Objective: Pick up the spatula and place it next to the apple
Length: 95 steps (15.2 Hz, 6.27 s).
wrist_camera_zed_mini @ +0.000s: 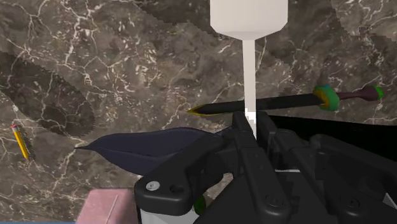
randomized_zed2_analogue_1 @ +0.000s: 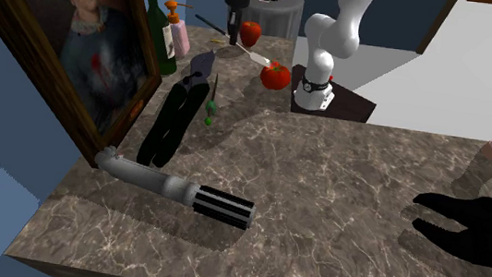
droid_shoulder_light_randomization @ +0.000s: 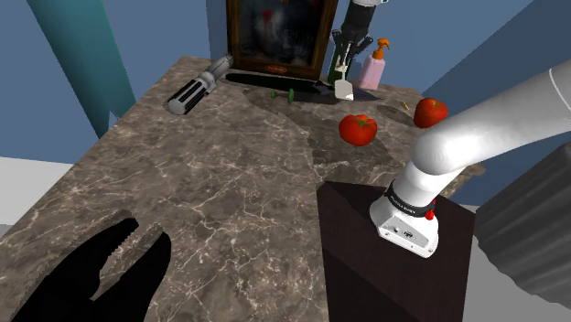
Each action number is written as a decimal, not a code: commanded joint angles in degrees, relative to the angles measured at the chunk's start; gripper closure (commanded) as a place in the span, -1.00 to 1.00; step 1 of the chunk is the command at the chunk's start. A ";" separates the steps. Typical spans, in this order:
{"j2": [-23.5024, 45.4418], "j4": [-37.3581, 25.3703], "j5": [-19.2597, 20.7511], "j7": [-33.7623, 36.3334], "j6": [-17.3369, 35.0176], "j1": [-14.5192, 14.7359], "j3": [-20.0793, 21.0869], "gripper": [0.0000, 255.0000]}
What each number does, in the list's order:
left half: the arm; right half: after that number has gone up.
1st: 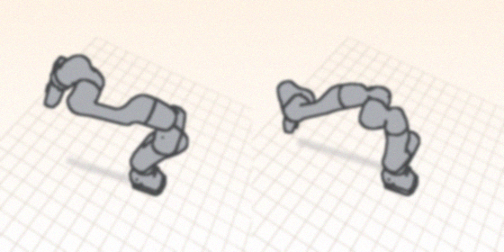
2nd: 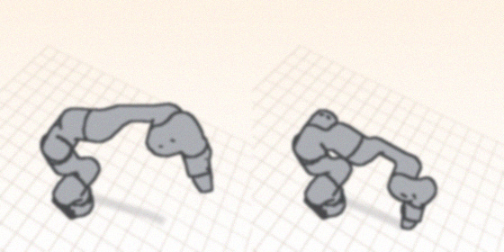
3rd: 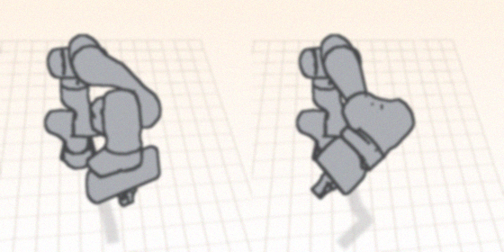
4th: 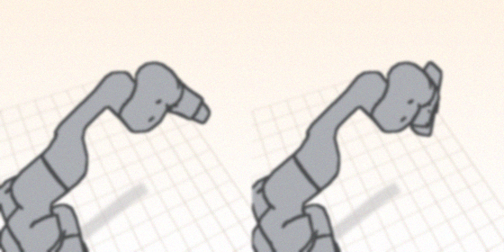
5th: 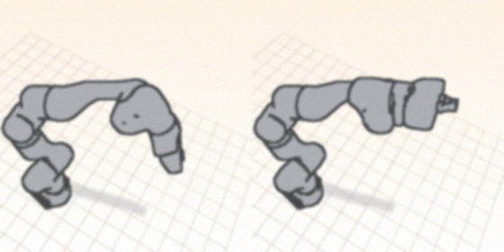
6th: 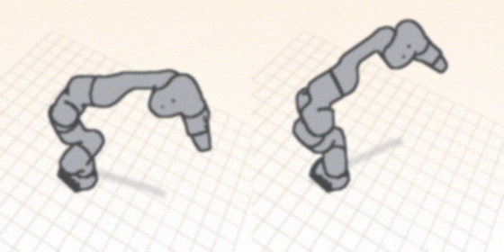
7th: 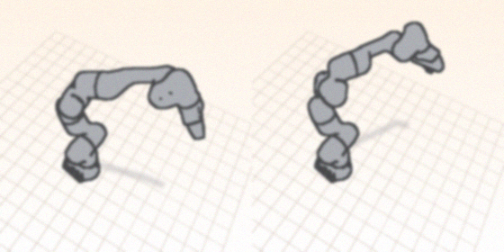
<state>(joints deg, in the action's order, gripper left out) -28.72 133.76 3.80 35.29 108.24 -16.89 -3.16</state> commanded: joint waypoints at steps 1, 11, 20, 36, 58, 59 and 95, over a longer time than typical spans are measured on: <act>-1.85 1.36 0.91 -2.52 -0.36 -1.05 -1.90 1.00; -6.54 3.72 6.75 -15.98 -1.53 -6.98 -12.73 1.00; -4.85 0.26 11.32 -28.84 -1.53 -11.22 -23.52 1.00; 12.36 -17.80 7.75 -55.44 0.28 -10.86 -47.23 1.00; 18.97 -5.19 3.87 -59.09 17.90 -9.49 -52.60 1.00; 19.53 -4.74 3.39 -59.47 18.73 -9.34 -52.91 1.00; 19.35 -3.72 3.71 -59.46 19.69 -9.14 -53.38 -1.00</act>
